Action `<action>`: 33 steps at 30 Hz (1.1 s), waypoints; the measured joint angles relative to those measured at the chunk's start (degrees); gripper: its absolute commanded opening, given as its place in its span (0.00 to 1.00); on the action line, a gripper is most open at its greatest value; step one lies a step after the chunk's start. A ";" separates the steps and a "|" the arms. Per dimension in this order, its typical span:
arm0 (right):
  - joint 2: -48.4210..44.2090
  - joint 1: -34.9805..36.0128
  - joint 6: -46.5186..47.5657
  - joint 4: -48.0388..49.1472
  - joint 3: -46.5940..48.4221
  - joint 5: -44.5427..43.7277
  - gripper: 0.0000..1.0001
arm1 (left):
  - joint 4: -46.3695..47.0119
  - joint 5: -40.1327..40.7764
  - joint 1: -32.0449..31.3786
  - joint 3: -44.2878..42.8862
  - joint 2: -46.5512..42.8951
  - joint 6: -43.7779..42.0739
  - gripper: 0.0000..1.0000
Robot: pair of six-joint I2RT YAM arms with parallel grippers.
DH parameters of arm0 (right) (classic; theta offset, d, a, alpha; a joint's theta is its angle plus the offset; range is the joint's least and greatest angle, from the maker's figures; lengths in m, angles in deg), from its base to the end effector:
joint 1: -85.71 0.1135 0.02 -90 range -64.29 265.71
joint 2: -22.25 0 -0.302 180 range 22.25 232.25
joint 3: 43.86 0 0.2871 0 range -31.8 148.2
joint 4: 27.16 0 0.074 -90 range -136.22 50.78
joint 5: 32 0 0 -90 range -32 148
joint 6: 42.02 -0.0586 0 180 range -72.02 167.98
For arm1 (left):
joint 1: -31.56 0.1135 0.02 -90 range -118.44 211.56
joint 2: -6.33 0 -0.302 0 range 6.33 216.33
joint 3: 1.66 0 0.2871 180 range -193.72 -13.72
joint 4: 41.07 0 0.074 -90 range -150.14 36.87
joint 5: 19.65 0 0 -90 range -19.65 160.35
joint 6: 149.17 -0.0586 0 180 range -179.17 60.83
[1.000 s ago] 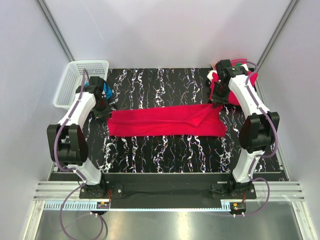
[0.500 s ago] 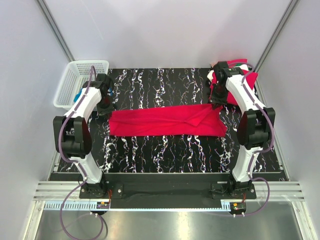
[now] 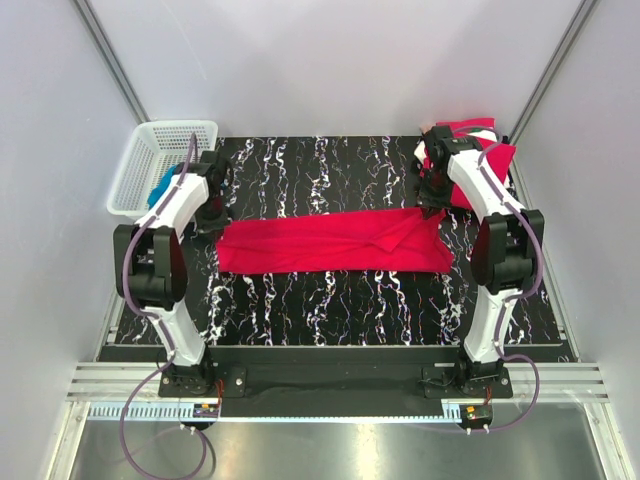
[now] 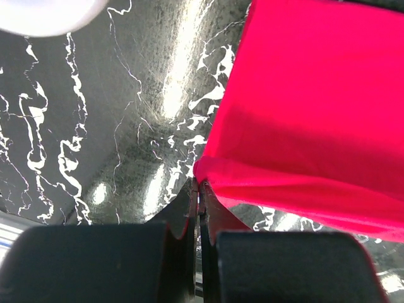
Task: Fold and stack the t-shirts
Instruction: Fold the tshirt
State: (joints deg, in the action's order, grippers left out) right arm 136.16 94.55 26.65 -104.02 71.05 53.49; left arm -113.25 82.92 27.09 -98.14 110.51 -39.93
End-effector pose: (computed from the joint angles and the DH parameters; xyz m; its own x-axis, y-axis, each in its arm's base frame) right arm 0.4570 0.0664 0.2662 -0.9414 0.2206 -0.2553 0.2235 0.9745 0.0178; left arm 0.4013 -0.0186 0.2387 -0.9391 -0.2492 -0.2365 -0.2876 0.9468 0.1444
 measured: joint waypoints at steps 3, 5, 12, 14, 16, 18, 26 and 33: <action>0.79 0.00 0.13 0.50 0.00 -0.74 0.00 | -0.02 0.50 -0.02 0.00 1.62 0.00 0.00; 1.38 0.00 0.15 0.61 0.13 -1.11 0.00 | -0.04 0.81 -0.07 0.00 2.51 -0.02 0.00; 3.48 0.00 0.20 0.90 1.03 -2.40 0.00 | -0.24 1.64 -0.39 -1.27 4.98 -0.24 0.00; 3.76 0.00 0.22 0.98 1.07 -2.69 0.00 | -0.33 1.88 -0.48 -1.68 5.35 -0.26 0.00; 3.98 0.00 0.26 1.09 1.07 -3.21 0.00 | -0.37 2.27 -0.57 -2.34 5.90 -0.28 0.00; 4.24 0.00 0.35 1.14 1.07 -3.58 0.00 | -0.39 2.54 -0.68 -3.04 6.64 -0.31 0.00; 5.42 0.00 0.46 1.25 1.75 -5.16 0.00 | -0.39 3.37 -1.49 -6.80 10.12 -0.46 0.00; 5.42 0.00 0.57 1.16 1.75 -6.67 0.00 | -0.46 3.91 -2.67 -8.41 12.28 -0.87 0.00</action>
State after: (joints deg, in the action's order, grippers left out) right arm 141.58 94.55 27.22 -102.86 72.80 46.82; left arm -113.71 86.84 24.42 -106.56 122.79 -40.80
